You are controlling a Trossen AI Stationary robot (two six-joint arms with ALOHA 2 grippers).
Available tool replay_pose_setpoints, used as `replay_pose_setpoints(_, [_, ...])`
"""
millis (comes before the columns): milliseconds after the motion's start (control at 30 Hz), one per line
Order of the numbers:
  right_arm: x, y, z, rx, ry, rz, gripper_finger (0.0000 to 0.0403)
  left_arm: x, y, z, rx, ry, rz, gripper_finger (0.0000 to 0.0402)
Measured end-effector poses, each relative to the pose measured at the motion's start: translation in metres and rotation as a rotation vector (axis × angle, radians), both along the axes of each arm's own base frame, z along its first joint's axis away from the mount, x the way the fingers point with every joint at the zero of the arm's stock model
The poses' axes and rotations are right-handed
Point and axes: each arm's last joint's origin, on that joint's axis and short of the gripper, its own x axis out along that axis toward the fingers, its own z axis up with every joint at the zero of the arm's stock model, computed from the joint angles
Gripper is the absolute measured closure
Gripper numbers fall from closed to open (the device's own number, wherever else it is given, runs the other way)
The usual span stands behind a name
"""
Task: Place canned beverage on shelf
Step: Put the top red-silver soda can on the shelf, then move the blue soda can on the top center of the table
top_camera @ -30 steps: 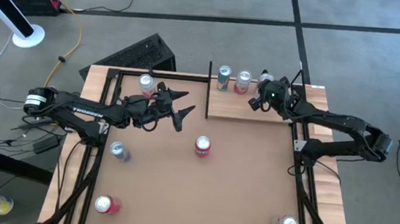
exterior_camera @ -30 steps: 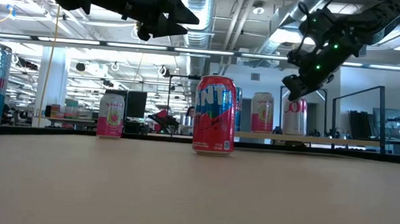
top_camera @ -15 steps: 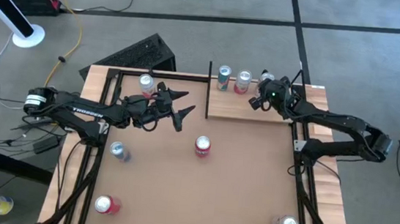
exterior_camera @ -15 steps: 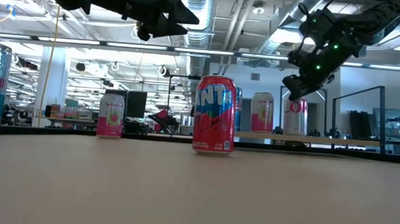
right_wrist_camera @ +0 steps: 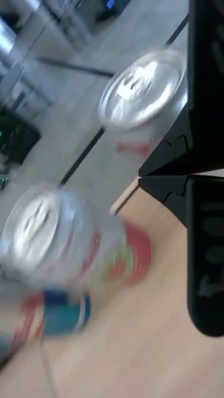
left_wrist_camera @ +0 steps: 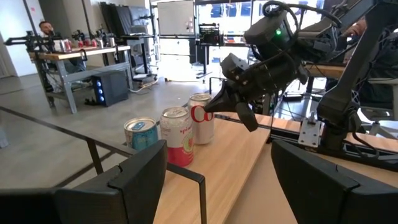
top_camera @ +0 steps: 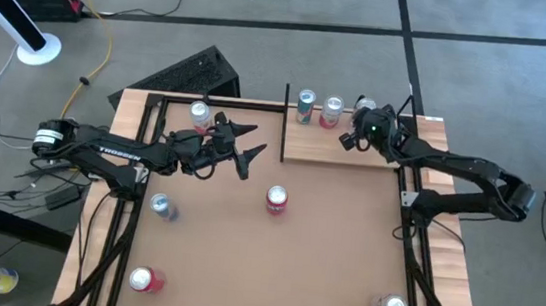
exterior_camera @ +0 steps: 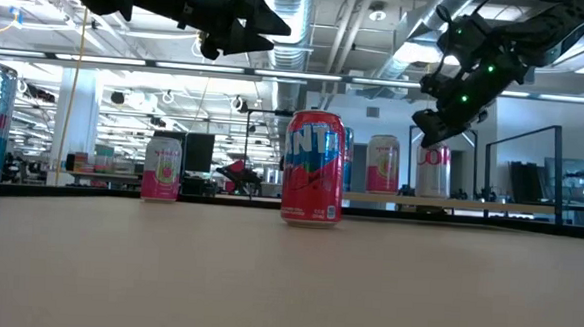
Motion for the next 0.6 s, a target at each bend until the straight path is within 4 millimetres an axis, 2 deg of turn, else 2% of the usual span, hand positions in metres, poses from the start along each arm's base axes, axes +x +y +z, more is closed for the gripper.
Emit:
replay_pose_setpoints(167, [0.008, 0.020, 0.011, -0.042, -0.024, 0.110, 0.0382, 0.000, 0.000, 0.000, 0.000, 0.001, 0.000, 0.0130])
replay_pose_setpoints(400, [0.013, 0.058, 0.026, -0.111, -0.003, 0.291, 0.0382, -0.003, -0.001, 0.000, -0.005, 0.039, -0.022, 0.0130])
replay_pose_setpoints(600, [0.019, 0.081, 0.030, -0.160, 0.034, 0.433, 0.0382, -0.024, -0.003, 0.024, -0.157, 0.181, -0.018, 0.0130])
